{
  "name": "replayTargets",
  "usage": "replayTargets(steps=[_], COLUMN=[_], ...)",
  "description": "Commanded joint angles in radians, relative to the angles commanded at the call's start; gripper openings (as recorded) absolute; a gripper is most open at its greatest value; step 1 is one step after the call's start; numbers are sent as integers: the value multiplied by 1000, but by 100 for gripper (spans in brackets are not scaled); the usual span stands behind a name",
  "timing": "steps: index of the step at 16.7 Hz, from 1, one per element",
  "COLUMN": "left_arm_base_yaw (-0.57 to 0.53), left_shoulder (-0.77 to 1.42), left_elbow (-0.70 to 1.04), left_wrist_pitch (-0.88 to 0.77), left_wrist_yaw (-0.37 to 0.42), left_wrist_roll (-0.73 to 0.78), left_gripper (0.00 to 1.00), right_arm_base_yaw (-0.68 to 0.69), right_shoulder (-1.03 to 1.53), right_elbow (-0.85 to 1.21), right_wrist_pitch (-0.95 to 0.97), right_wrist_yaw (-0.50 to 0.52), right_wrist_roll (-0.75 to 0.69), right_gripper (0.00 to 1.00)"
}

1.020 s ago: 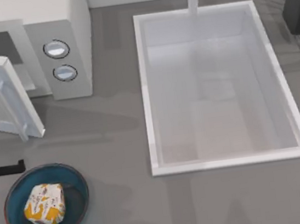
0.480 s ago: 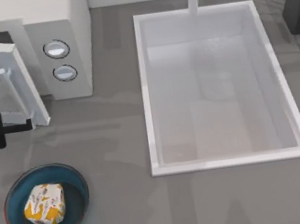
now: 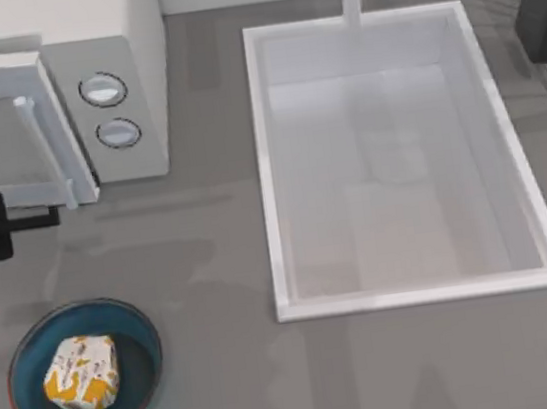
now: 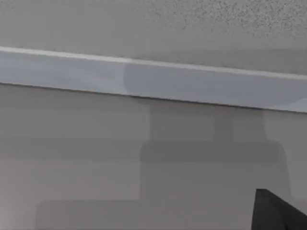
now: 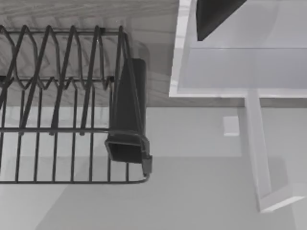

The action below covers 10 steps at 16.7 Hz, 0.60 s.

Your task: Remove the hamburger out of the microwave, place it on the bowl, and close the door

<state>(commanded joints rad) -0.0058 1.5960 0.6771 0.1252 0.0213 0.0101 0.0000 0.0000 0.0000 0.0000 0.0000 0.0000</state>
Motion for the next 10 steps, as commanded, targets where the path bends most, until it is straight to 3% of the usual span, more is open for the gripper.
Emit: replayTargets(steps=[6,10], left_arm_base_yaw=[-6,-8], left_shoulder=[264,328], left_elbow=[291,359], left_wrist_pitch=[-21,-28], left_wrist_yaw=[-1,-1], left_wrist_roll=[-2,-3], left_gripper=[0,0], right_arm_base_yaw=[0,0], right_shoulder=[0,0], right_elbow=[0,0], right_wrist_pitch=[0,0], right_wrist_yaw=[0,0], right_wrist_roll=[0,0], right_gripper=[100,100])
